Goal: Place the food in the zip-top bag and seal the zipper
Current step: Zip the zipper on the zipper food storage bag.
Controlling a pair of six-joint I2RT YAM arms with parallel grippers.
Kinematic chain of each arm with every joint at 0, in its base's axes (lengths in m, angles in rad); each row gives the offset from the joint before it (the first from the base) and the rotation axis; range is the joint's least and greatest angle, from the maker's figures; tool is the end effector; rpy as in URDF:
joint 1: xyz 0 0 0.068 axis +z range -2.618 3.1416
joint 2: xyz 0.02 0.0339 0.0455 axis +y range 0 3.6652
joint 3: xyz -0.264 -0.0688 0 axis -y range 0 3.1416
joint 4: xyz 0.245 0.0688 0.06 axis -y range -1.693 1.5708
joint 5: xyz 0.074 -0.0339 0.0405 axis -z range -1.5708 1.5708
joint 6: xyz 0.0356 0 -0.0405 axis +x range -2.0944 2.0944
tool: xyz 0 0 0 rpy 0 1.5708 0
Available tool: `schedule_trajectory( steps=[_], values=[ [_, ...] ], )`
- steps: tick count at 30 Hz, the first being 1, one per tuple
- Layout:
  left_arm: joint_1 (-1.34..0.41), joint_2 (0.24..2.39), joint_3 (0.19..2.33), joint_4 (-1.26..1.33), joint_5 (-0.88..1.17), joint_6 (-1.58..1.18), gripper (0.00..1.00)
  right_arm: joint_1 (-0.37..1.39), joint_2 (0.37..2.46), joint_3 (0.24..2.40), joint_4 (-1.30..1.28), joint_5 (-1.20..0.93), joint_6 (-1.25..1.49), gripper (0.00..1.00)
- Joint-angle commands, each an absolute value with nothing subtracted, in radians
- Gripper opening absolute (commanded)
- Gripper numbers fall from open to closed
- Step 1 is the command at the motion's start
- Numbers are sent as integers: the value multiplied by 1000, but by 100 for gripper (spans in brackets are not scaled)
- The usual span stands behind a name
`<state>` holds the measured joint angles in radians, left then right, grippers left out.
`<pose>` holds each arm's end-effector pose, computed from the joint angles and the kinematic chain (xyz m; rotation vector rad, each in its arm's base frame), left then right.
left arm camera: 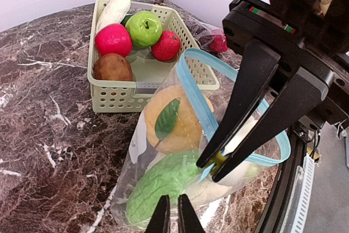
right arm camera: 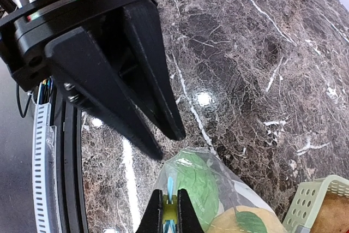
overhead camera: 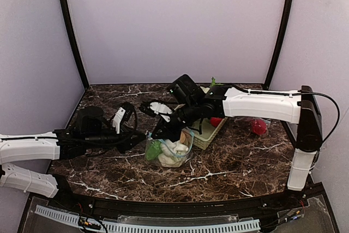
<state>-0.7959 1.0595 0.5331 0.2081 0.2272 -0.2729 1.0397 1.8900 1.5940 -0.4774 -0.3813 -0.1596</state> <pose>0.1594 -0.1742 0.2385 0.6720 1.8766 -0.9270 0.2070 0.3786 0.2753 -1.5395 1.9007 0.8632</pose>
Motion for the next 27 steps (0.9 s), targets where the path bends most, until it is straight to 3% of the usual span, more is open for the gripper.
schedule_trajectory(
  steps=[1,3,8,21,27],
  values=[
    [-798,1040,515,243,358,-275,25,1034,1827,1574,-486,-397,-142,0],
    [-797,1052,528,250,408,-277,37,1035,1821,1571,-483,-409,-139,0],
    [-798,1099,552,244,442,-276,42,1035,1818,1570,-479,-428,-135,0],
    [-797,1155,602,243,404,-254,34,1034,1816,1579,-506,-460,-135,0],
    [-798,1174,615,243,435,-248,18,1035,1812,1583,-511,-464,-137,0]
  ],
)
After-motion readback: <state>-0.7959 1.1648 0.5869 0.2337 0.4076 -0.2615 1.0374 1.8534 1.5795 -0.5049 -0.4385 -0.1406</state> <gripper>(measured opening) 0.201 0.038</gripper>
